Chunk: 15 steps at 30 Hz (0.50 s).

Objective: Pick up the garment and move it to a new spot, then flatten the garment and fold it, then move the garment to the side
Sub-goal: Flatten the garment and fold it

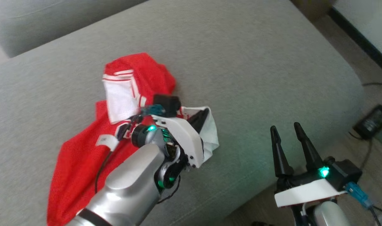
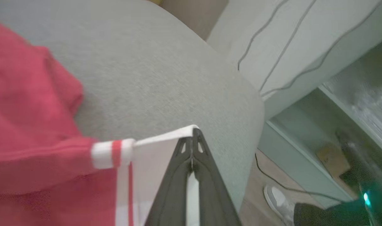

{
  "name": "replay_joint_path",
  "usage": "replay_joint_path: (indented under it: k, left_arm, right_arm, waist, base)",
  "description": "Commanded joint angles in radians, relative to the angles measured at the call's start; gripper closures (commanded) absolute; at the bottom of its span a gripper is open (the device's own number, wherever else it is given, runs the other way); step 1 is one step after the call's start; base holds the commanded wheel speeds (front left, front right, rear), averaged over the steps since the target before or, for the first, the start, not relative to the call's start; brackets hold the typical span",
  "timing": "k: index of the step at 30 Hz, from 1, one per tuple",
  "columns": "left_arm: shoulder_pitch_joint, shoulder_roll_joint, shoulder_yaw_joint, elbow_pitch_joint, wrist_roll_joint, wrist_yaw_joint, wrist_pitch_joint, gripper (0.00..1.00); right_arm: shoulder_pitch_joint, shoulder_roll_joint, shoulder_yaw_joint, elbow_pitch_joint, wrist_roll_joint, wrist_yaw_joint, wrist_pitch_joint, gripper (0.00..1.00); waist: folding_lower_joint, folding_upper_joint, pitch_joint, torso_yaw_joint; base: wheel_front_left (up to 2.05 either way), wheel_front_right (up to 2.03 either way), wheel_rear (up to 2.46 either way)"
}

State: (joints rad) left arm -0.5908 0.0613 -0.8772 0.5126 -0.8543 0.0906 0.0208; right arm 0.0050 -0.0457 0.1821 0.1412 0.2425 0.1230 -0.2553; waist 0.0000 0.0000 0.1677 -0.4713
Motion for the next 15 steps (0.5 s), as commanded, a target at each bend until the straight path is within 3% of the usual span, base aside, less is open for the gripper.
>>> replay_joint_path:
  k: [1,5,6,7,8,11,15]
  left_arm:
    - [-0.064,0.004,0.004,-0.005,0.019,-0.013,0.004,1.0]
    - [-0.11,-0.004,-0.034,0.067,0.042,-0.038,-0.015,1.0]
    - [-0.122,-0.006,-0.039,0.085,0.043,-0.041,-0.026,0.77]
    - [-0.133,-0.008,-0.045,0.098,0.041,-0.052,-0.04,0.09]
    - [-0.141,-0.009,-0.046,0.107,0.028,-0.068,-0.056,0.0]
    - [-0.147,-0.01,-0.052,0.085,-0.062,-0.121,-0.111,0.0]
    - [-0.152,-0.011,-0.077,0.051,-0.185,-0.139,-0.184,0.0]
  right_arm:
    - [-0.039,-0.004,0.025,-0.029,0.013,0.008,-0.006,0.0]
    - [-0.038,-0.004,0.032,-0.032,0.034,0.008,-0.006,0.0]
    - [-0.036,-0.004,0.028,-0.035,0.039,0.008,-0.006,0.0]
    - [-0.034,-0.004,0.024,-0.038,0.043,0.008,-0.006,0.0]
    - [-0.033,-0.004,0.021,-0.041,0.046,0.008,-0.006,0.0]
    - [-0.031,-0.004,0.018,-0.048,0.053,0.008,-0.006,0.0]
    - [-0.033,-0.004,0.017,-0.047,0.056,0.008,-0.006,0.0]
  waist:
    - [0.0,0.0,0.019,-0.048]
    - [0.0,0.0,0.038,-0.09]
    - [0.0,0.0,0.044,-0.092]
    - [0.0,0.0,0.049,-0.094]
    - [0.0,0.0,0.054,-0.096]
    - [0.0,0.0,0.062,-0.1]
    - [0.0,0.0,0.067,-0.1]
  base:
    - [0.0,0.0,0.0]
    - [0.0,0.0,0.0]
    - [0.0,0.0,0.0]
    - [0.0,0.0,0.0]
    - [0.0,0.0,0.0]
    - [0.0,0.0,0.0]
    - [0.0,0.0,0.0]
